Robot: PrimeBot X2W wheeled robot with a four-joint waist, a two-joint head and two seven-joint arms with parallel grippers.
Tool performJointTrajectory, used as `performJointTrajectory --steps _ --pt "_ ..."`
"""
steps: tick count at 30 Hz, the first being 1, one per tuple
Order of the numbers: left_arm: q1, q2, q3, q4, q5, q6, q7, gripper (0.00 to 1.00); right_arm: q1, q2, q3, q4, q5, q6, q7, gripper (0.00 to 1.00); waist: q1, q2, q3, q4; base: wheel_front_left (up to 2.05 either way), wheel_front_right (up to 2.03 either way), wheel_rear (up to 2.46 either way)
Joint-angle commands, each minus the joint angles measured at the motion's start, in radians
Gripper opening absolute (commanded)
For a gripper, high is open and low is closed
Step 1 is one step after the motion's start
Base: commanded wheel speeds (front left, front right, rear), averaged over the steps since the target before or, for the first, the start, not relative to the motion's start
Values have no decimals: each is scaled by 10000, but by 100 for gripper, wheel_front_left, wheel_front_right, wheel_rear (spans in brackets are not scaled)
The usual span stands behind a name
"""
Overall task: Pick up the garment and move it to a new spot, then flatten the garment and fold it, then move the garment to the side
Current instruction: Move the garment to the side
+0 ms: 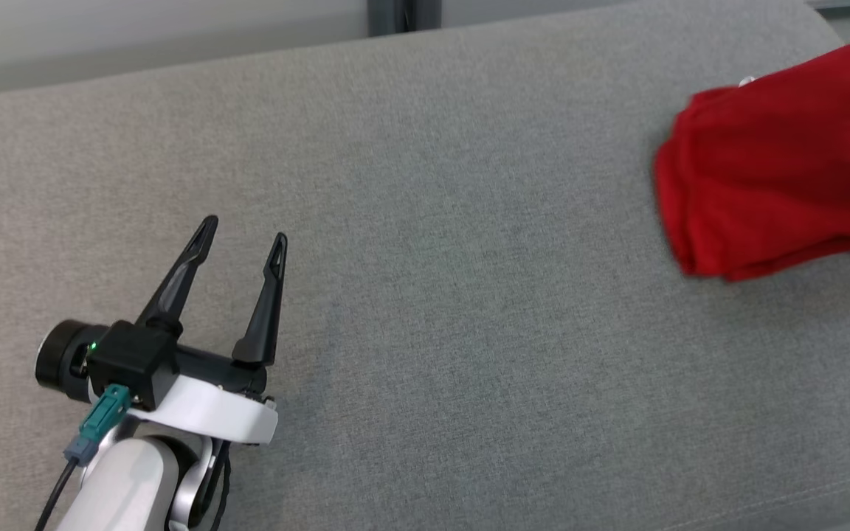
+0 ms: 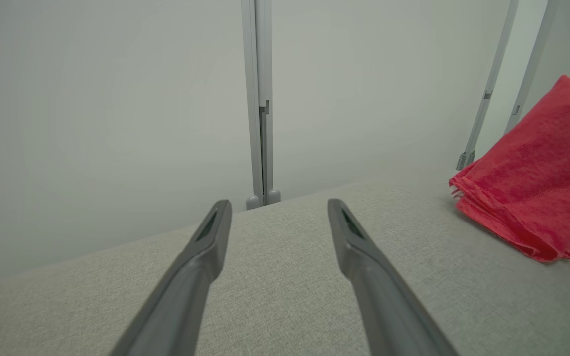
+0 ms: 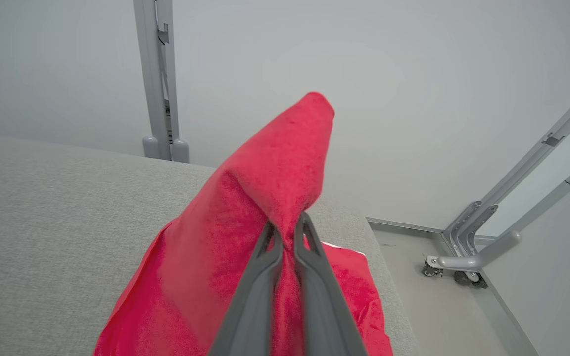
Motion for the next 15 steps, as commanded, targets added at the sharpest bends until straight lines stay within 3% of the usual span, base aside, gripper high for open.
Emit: performJointTrajectory --steps 1,4,9,10,11,13,15 --pt "-254 98 -16 -100 94 -32 65 100 -282 -278 2 114 38 -1 7 0 0 0 436 -132 0 0 0" --pt "-494 268 -97 -296 222 -120 232 100 -809 -825 -11 603 -5 -1 178 0 0 0 828 -147 0 0 0" --pt "-788 502 -187 -582 394 -175 541 100 -1535 -1198 -6 1748 -118 -1 91 0 0 0 1375 -103 0 0 0" --pt "-866 555 -194 -665 432 -186 603 100 -1726 -1152 -73 2008 -134 -1 -92 7 0 0 1482 -84 0 0 0" --pt "-908 594 -195 -730 461 -190 618 100 -1843 -1053 -126 2346 -158 -1 -159 43 0 0 1575 -71 0 0 0" --pt "-963 654 -213 -860 523 -174 718 100 -2107 -899 -291 2915 -252 -1 -559 100 0 0 1772 -43 0 0 0" --pt "-1050 693 -223 -1001 558 -146 791 100 -2288 -782 -487 3576 -409 -1 -897 100 0 0 1927 -31 0 0 0"
